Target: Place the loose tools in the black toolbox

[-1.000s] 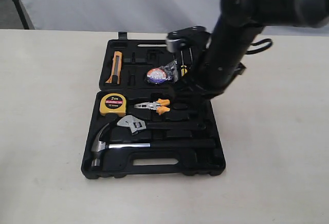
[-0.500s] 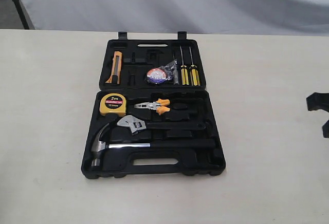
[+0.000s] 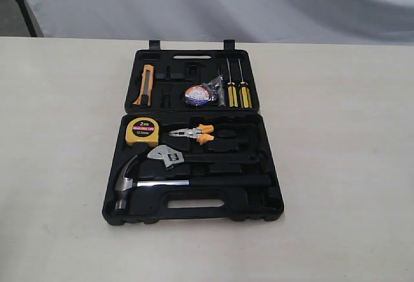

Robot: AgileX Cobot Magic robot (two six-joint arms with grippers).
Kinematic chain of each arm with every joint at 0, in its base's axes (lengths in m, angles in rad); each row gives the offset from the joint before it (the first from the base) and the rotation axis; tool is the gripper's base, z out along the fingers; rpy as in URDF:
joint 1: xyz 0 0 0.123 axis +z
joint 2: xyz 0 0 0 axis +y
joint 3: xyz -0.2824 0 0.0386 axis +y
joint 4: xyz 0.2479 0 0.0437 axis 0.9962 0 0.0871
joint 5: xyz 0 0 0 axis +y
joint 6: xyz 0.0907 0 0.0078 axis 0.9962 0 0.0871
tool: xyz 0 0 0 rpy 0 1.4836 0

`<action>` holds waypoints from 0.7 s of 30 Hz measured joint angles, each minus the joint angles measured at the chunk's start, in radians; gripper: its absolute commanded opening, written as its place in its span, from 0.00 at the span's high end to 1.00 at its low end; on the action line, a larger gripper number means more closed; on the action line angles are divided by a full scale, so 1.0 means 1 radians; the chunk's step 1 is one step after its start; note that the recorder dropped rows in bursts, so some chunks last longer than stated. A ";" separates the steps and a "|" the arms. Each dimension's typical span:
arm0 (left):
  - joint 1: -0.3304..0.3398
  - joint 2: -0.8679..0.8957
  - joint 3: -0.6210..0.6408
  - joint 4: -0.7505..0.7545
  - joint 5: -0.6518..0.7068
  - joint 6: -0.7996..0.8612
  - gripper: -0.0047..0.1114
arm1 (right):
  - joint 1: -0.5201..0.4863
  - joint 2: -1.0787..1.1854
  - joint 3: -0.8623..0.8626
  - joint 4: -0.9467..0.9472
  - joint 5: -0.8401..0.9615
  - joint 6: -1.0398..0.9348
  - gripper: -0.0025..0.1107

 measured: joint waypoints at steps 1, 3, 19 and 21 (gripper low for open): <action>0.000 0.000 0.000 0.000 0.000 0.000 0.95 | 0.000 -0.031 0.023 0.000 -0.020 0.000 0.98; 0.000 0.000 0.000 0.000 0.000 0.000 0.95 | 0.000 -0.084 0.055 0.000 -0.038 0.000 0.98; 0.000 0.000 0.000 0.000 0.000 0.000 0.95 | 0.039 -0.265 0.100 0.000 -0.061 0.000 0.98; 0.000 0.000 0.000 0.000 0.000 0.000 0.95 | 0.051 -0.299 0.121 0.000 -0.064 0.000 0.98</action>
